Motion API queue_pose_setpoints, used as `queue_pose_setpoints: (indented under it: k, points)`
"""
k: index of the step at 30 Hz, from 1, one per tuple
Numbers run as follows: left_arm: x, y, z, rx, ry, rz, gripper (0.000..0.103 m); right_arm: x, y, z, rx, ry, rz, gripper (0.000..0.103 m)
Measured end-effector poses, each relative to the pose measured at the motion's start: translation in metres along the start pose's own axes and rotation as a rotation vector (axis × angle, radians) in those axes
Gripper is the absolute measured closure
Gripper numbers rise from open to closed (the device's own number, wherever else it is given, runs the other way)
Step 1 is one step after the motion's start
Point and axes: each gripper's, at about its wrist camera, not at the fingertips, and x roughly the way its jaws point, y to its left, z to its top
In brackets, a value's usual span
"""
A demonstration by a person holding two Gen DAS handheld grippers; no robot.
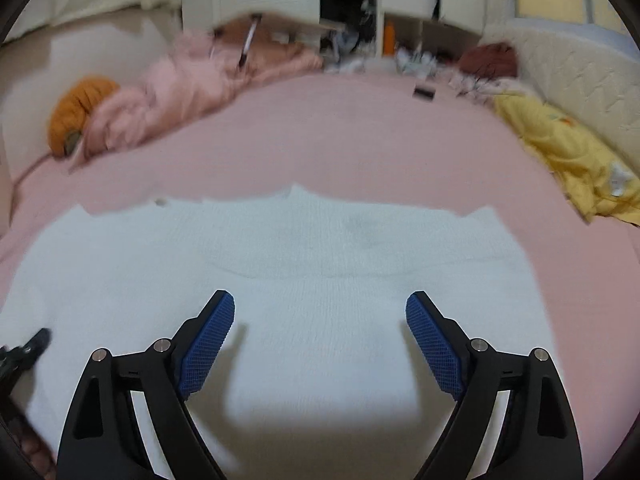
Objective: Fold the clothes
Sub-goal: 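Close the left tool on the cardigan edge, then lift the gripped edge with the left tool and fold it over the cardigan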
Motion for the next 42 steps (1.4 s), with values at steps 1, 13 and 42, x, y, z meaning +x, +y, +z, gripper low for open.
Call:
queue_pose_setpoints:
  k: [1, 13, 42]
  points:
    - [0.000, 0.000, 0.000, 0.000, 0.000, 0.000, 0.078, 0.010, -0.004, -0.009, 0.005, 0.058, -0.005, 0.014]
    - [0.001, -0.012, 0.006, 0.001, 0.050, 0.083, 0.078, -0.022, -0.024, -0.020, -0.012, 0.069, 0.100, 0.006]
    - [0.084, -0.321, -0.327, 1.805, -0.068, 0.523, 0.081, -0.080, -0.308, -0.051, 0.928, 0.075, 0.513, 0.005]
